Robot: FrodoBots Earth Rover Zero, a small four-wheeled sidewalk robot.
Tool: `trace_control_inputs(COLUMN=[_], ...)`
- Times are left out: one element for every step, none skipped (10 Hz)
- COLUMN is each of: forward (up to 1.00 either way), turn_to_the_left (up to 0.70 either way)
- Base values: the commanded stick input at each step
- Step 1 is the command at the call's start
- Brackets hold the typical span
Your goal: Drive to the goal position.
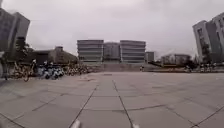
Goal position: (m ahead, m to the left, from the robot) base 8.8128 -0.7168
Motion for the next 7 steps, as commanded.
trace_control_inputs(forward=[0.70, 0.70, 0.70, 0.70, 0.70, 0.70, 0.70], turn_to_the_left=[-0.33, -0.28, -0.23, -0.04, 0.00, 0.00, 0.00])
